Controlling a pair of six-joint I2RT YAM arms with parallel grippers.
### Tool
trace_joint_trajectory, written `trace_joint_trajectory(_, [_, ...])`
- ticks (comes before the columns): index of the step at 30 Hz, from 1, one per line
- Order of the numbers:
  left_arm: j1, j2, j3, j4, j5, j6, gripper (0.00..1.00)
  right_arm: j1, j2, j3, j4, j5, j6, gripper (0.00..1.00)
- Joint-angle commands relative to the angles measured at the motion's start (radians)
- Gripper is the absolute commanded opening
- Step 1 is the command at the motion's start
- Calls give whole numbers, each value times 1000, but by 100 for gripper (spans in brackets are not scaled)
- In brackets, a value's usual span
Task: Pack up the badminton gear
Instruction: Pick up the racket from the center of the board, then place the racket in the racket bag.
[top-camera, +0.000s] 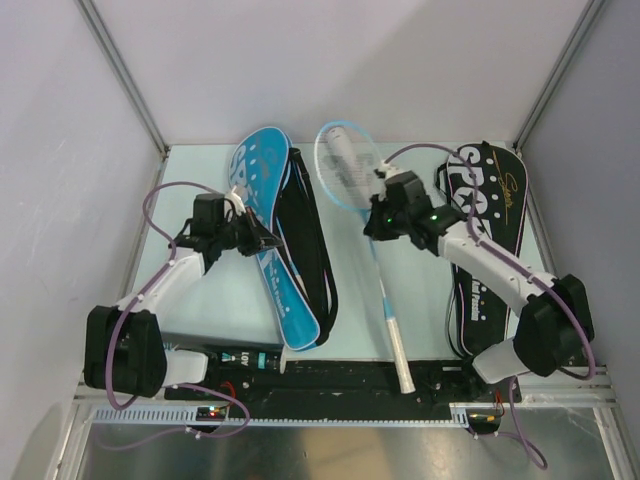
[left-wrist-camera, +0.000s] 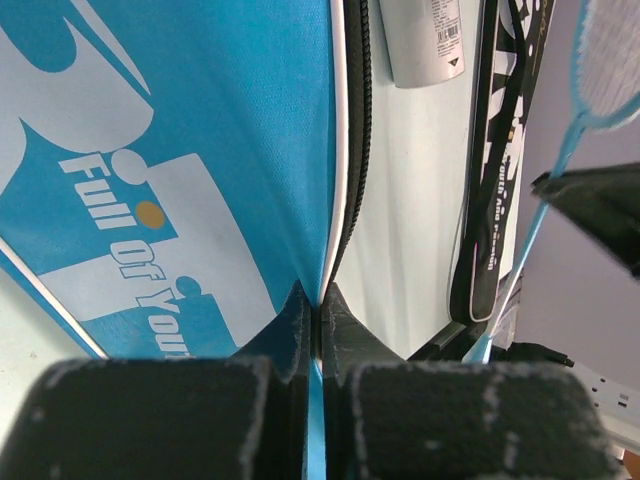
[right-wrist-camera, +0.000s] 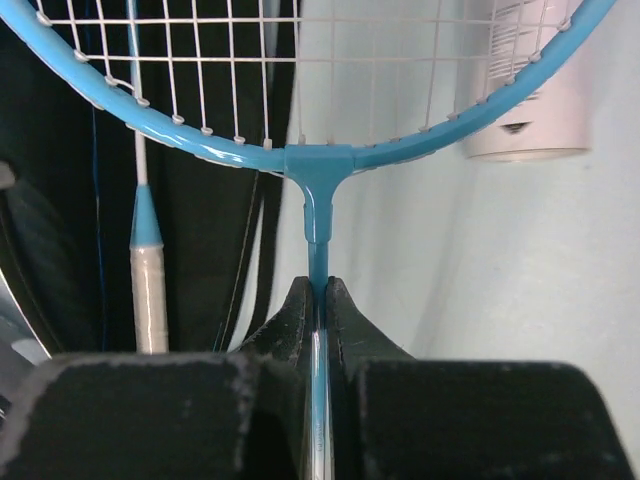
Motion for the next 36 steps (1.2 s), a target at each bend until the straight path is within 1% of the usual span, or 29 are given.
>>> trace_joint_trajectory(1, [-5,14,58,39,32,27,0,119,60,15,14,153,48,0])
trace_joint_trajectory(6, [-16,38,64,39,37,32,0,220,150,28,5,232,95,0])
trace_joint_trajectory(11, [-37,57,84,38,35,27,0,254,208,36,-6,250,122,0])
trace_joint_trajectory(16, [-80,76,105,38,16,22,0,284,242,68,-32,258,126,0])
trace_joint_trajectory(25, [-178,121,121,38,-14,24,0,298,282,129,-72,237,104,0])
trace_joint_trajectory(31, [-231,134,105,39,-35,24,0,300,337,252,-148,226,54,0])
trace_joint_trajectory(36, [-242,142,85,38,-56,10,0,290,381,320,-85,191,27,0])
